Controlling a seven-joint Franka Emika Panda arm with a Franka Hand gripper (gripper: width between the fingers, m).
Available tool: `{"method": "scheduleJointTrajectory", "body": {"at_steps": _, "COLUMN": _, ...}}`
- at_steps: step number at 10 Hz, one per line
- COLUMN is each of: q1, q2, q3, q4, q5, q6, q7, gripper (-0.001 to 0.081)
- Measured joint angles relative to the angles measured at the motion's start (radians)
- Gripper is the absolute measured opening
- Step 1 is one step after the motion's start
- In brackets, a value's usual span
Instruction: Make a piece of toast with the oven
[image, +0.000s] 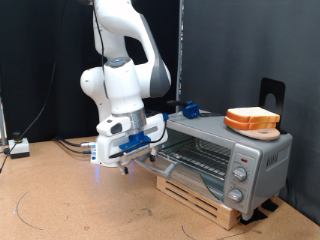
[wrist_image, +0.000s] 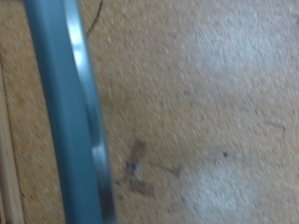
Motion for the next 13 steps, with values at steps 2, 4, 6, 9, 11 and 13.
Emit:
{"method": "scheduleJointTrajectory", "body": {"at_steps": 2, "q1": 0.018, "q2": 0.023, "q3": 0.011, "q4": 0.033, "q5": 0.021, "q6": 0.000, "q7": 0.002, "gripper": 0.0804}}
{"method": "scheduleJointTrajectory", "body": {"at_steps": 4, "q1": 0.014, "q2": 0.051, "q3": 0.014, "q4": 0.054, "q5": 0.005, "q6": -0.003, "q7": 0.024, "gripper": 0.0804}}
{"method": "scheduleJointTrajectory", "body": {"at_steps": 6, "q1": -0.008, "q2": 0.091, "q3": 0.008, "q4": 0.066, "q5": -0.071, "q6": -0.004, "q7": 0.085, "gripper": 0.0804}}
{"method": "scheduleJointTrajectory", "body": {"at_steps": 9, "q1": -0.041, "q2": 0.179, "q3": -0.012, "q4": 0.071, "q5": -0.098, "q6": 0.027, "q7": 0.098, "gripper": 0.0804}}
{"method": "scheduleJointTrajectory", "body": {"at_steps": 11, "q1": -0.048, "q2": 0.237, "q3": -0.009, "q4": 0.079, "q5": -0.021, "q6": 0.071, "q7": 0.039, "gripper": 0.0804}}
{"method": "scheduleJointTrajectory", "body": {"at_steps": 13, "q1": -0.052, "q2": 0.288, "q3": -0.003, "q4": 0.097, "q5": 0.041, "q6": 0.089, "q7": -0.009, "gripper": 0.0804}}
